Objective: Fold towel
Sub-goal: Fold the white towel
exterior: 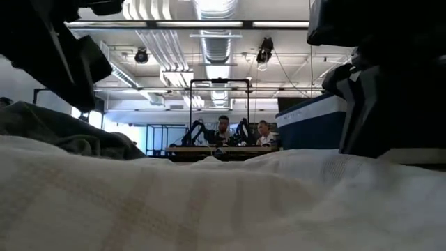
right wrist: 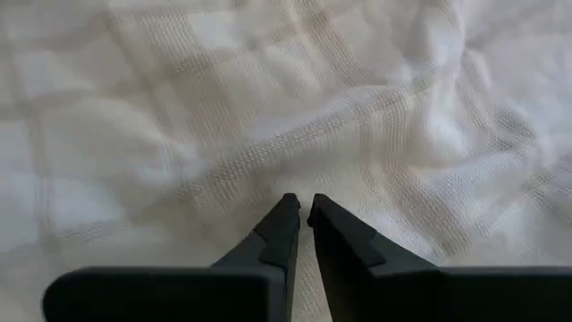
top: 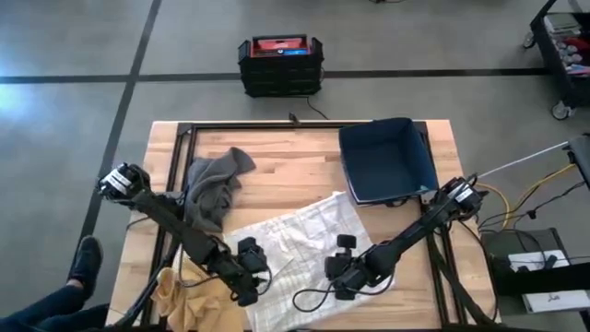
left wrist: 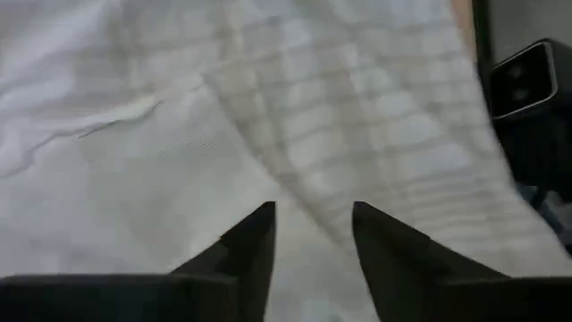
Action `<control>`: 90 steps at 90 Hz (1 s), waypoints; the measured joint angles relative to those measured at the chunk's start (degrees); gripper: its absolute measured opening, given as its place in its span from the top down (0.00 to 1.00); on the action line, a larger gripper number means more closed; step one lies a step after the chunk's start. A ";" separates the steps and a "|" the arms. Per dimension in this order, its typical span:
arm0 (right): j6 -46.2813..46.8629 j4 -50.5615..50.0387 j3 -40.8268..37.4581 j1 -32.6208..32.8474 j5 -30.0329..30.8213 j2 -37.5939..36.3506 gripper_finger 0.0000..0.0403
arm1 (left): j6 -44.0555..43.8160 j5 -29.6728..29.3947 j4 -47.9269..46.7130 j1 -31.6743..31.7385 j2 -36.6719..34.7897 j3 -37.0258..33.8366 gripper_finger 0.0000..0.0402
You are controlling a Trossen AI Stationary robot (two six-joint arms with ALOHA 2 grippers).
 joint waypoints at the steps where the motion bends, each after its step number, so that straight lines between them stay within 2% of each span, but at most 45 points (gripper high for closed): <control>1: 0.00 0.00 0.00 0.00 0.00 0.00 0.91 | 0.40 0.30 -0.51 0.06 0.31 0.32 0.58; 9: -0.05 0.04 0.00 0.00 0.00 0.00 0.87 | 2.88 0.95 -4.52 0.35 3.72 4.02 0.51; 18: -0.02 0.04 0.00 -0.09 0.00 0.00 0.82 | 4.24 -0.10 -12.10 0.67 8.19 9.01 0.49; 43: 2.51 0.15 -0.75 -0.12 0.05 0.00 0.73 | 5.17 -3.58 -27.62 1.69 18.98 20.38 0.54; 58: 2.54 0.09 -1.28 -0.04 0.02 0.02 0.70 | 5.23 -4.89 -28.56 2.01 20.01 22.99 0.65; 78: 2.54 0.08 -1.51 0.02 0.00 0.07 0.70 | 0.95 -7.44 -33.56 1.54 16.65 23.69 0.95; 90: 2.51 0.07 -1.57 0.04 -0.26 0.09 0.73 | -6.48 -11.07 -39.26 0.55 13.26 22.08 0.98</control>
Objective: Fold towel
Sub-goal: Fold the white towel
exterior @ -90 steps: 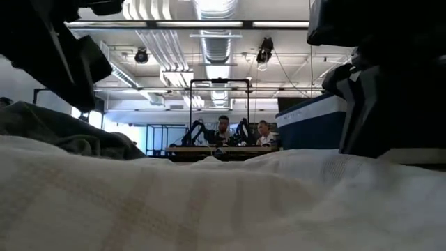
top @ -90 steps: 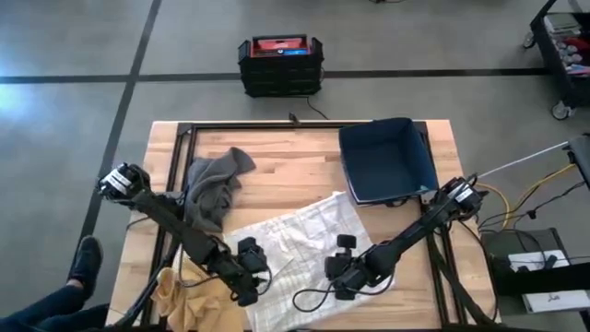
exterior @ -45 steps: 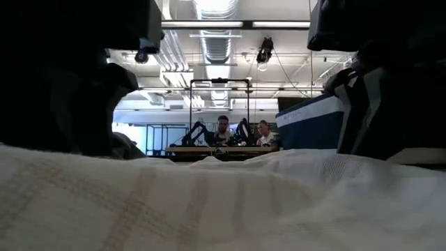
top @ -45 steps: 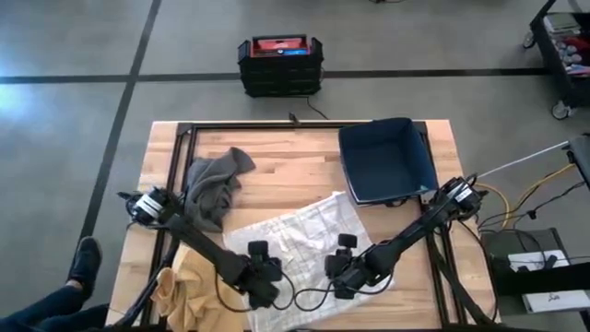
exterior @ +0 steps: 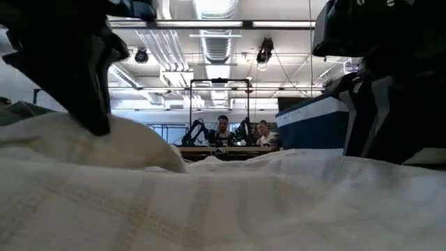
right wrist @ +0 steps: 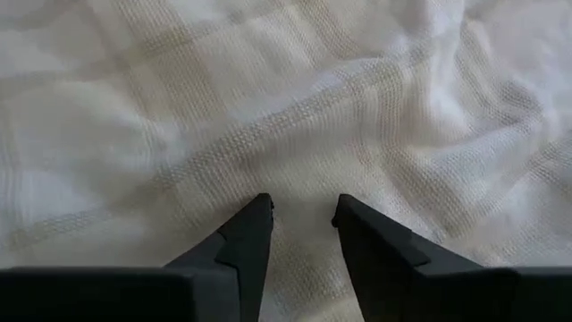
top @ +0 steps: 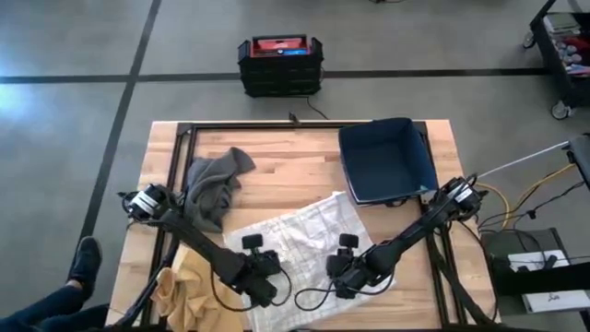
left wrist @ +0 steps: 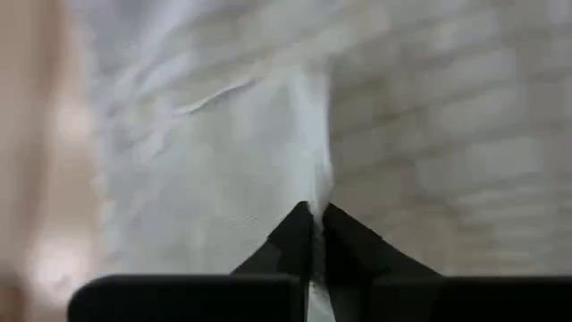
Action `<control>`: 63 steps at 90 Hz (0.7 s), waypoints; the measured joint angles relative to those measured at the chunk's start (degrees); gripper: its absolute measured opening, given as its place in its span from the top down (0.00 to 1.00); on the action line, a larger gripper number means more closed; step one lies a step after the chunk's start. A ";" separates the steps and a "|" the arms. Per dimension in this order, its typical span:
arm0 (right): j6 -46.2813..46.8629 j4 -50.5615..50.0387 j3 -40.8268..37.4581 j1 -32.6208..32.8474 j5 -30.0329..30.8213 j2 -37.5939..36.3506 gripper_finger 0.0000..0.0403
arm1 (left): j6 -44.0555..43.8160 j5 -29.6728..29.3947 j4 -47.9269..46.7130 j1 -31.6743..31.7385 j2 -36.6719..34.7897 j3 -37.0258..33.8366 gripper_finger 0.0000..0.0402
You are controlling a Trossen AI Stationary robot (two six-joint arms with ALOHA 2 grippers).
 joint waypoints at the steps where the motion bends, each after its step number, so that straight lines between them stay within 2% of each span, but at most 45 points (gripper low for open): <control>1: 0.00 0.00 -0.01 0.00 -0.03 0.00 0.73 | -0.69 -0.25 -0.70 -0.05 -0.28 -0.14 0.98; 12: 0.01 0.01 -0.04 0.00 -0.18 0.04 0.76 | -9.55 -2.23 -5.00 -1.41 -3.28 -2.84 0.99; 42: 1.09 0.11 -0.04 0.09 -0.18 0.04 0.84 | -37.03 -4.83 -3.93 -8.46 -10.94 -17.85 0.99; 63: 1.15 0.55 -0.04 0.09 -0.18 0.07 0.88 | -46.19 -4.79 1.64 -9.73 -11.74 -24.90 0.94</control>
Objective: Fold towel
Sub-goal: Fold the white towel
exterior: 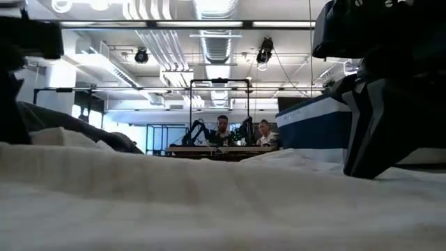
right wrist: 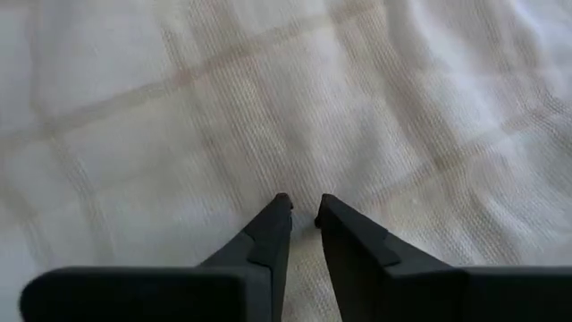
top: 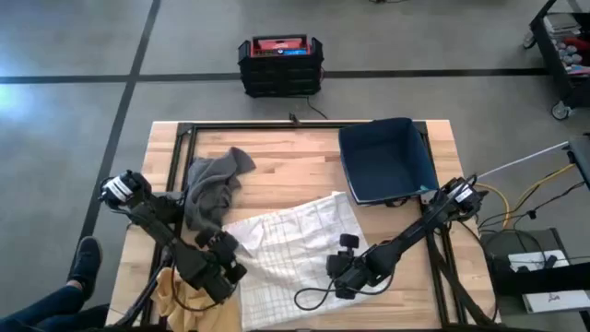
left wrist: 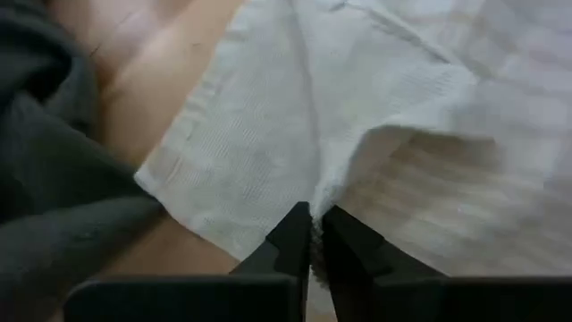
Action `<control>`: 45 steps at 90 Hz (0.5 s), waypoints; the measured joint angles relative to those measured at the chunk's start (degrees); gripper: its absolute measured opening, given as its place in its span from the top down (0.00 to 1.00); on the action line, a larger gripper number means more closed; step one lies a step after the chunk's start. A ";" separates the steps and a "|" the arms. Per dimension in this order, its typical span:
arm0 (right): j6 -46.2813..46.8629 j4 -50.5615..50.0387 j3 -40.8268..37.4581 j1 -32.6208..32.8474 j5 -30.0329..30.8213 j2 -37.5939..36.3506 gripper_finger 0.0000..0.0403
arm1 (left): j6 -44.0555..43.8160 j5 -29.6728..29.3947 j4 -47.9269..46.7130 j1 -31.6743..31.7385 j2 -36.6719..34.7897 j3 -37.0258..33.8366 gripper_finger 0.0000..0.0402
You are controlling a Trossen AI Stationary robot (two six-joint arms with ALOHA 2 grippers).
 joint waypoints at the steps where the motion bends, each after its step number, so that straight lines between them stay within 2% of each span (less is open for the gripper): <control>1: 0.08 0.00 0.00 0.00 0.00 0.00 0.88 | -0.10 -0.01 0.29 0.00 0.00 -0.23 0.94; 12: 0.81 0.05 -0.02 0.00 0.00 0.00 0.88 | -0.58 0.16 0.87 -0.07 0.00 -1.94 0.83; 35: 0.97 0.13 -0.02 0.00 0.00 0.00 0.83 | -0.95 2.09 0.22 0.13 -1.57 -2.19 0.44; 45: 0.98 0.16 -0.02 0.00 0.00 0.00 0.81 | -3.19 4.09 -2.64 -0.20 -3.90 -2.17 0.33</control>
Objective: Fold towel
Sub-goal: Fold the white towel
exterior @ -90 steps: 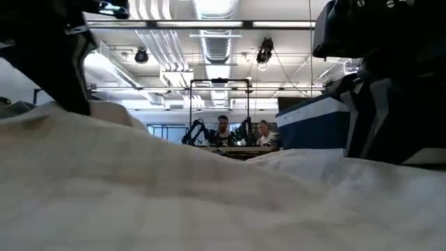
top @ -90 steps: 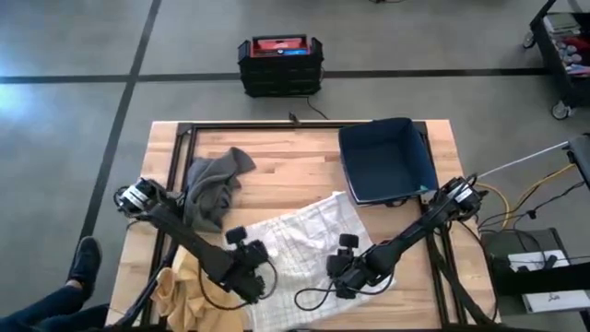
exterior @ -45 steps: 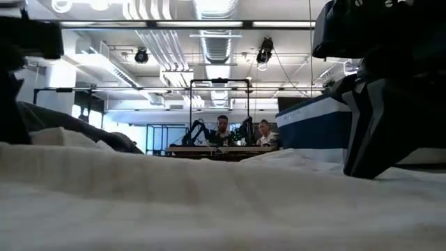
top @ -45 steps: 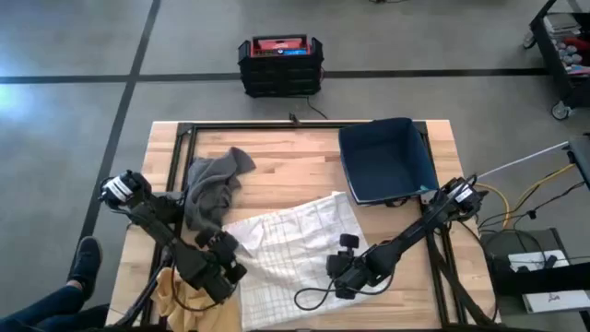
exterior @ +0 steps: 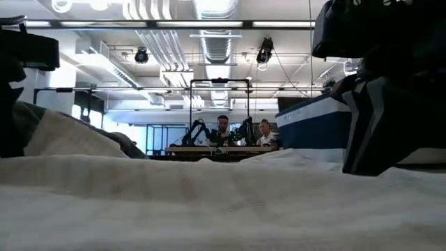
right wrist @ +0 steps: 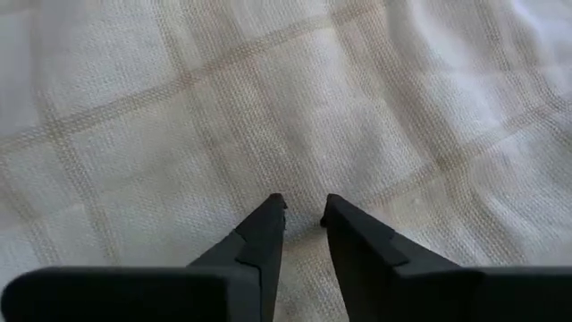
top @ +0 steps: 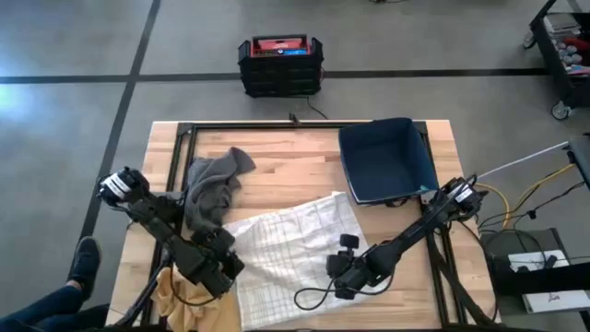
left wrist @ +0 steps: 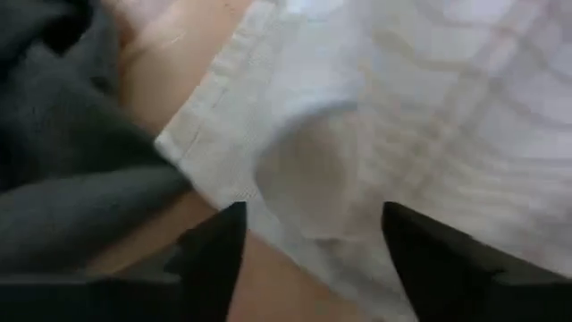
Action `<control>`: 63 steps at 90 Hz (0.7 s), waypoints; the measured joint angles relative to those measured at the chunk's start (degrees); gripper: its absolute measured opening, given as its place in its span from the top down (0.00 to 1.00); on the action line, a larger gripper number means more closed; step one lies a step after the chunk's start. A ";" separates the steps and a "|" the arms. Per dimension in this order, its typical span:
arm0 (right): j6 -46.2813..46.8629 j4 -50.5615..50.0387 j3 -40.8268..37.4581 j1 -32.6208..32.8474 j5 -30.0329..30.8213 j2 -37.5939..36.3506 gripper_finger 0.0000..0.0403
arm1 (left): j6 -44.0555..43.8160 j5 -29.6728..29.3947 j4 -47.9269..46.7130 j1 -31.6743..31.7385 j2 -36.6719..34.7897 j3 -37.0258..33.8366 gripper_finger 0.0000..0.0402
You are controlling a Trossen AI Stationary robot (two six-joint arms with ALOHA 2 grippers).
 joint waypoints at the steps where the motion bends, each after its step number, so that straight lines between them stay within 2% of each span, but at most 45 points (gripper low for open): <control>1: 0.01 0.01 0.00 0.00 0.00 0.00 0.80 | -0.21 -0.01 -0.40 -0.10 -0.36 0.00 0.32; 14: 0.02 0.22 -0.04 0.00 0.00 0.00 0.78 | -1.11 -3.41 -2.17 -0.96 -6.61 0.02 0.29; 26: -0.34 0.44 -0.04 0.00 0.00 0.00 0.77 | 4.83 -6.88 -0.03 -0.98 -10.92 -0.03 0.31; 38: -2.52 0.72 -0.02 0.00 0.00 0.00 0.77 | 15.89 -7.02 11.22 -0.94 -11.71 -1.26 0.34; 45: -4.20 0.68 0.42 0.00 -0.04 0.00 0.77 | 20.06 -5.56 21.10 -0.94 -10.90 -3.70 0.37; 55: -6.13 1.25 0.91 -0.02 0.00 0.00 0.79 | 22.81 -4.95 33.20 -0.83 -7.96 -8.17 0.42; 63: -6.28 1.24 0.92 -0.38 -0.02 0.00 0.82 | 23.11 -1.91 35.05 -0.81 -5.05 -9.95 0.46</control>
